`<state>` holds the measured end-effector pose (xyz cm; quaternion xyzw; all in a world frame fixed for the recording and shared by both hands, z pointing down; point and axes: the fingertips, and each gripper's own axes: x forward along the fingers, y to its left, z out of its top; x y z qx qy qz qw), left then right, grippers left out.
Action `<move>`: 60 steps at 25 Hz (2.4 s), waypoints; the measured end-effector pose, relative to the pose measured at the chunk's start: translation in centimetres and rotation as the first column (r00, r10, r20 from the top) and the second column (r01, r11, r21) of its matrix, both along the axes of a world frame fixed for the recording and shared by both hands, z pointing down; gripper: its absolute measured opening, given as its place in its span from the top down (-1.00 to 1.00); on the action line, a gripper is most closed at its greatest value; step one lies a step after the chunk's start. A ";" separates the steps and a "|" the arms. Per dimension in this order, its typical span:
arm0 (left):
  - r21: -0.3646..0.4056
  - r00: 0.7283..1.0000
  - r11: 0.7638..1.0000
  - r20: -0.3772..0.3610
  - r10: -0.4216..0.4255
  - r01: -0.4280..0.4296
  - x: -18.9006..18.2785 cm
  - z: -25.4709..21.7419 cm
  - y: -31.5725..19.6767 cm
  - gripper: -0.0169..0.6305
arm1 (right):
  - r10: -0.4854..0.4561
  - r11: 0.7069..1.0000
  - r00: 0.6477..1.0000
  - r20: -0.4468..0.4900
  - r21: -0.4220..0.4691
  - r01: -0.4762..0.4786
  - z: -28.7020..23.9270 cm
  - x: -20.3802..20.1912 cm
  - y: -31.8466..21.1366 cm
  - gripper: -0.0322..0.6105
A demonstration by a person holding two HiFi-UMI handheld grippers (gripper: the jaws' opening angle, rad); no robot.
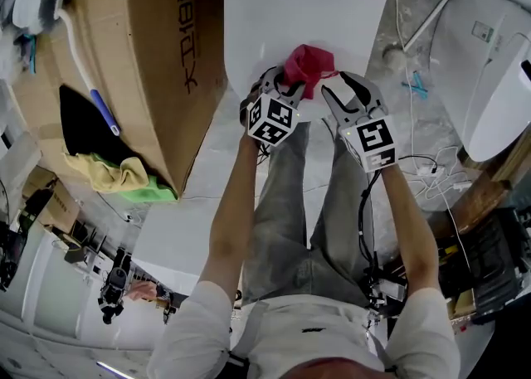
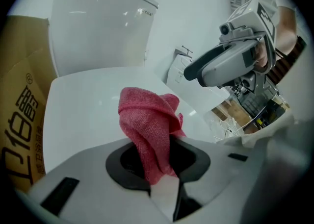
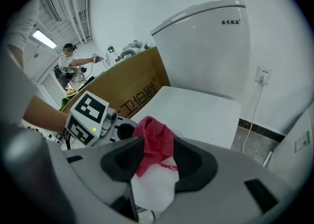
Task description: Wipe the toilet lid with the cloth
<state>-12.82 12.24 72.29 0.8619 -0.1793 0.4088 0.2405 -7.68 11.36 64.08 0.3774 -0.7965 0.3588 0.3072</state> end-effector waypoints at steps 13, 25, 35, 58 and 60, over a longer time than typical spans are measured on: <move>0.022 0.989 0.989 0.037 -0.146 0.145 -8.0 0.1 -2.0 0.61 | -0.094 0.996 0.996 0.004 0.013 0.094 -0.4 -6.0 -0.4 0.28; 0.073 0.939 0.943 0.093 -0.330 0.325 -15.7 0.1 -3.5 0.61 | -0.146 0.989 0.989 0.010 0.004 0.146 -1.4 -9.7 -0.6 0.28; 0.188 0.872 0.891 0.200 -0.446 0.413 -20.9 -0.4 -4.2 0.61 | -0.179 0.984 0.984 -0.015 0.007 0.179 -1.4 -9.7 -0.2 0.28; 0.236 0.866 0.888 0.230 -0.445 0.394 -17.2 -0.1 2.5 0.61 | -0.186 0.982 0.982 0.034 0.017 0.186 -1.6 -3.5 5.1 0.28; 0.239 0.868 0.892 0.234 -0.437 0.385 -16.1 -0.1 3.2 0.61 | -0.193 0.981 0.981 0.032 0.017 0.192 -1.5 -2.0 5.7 0.28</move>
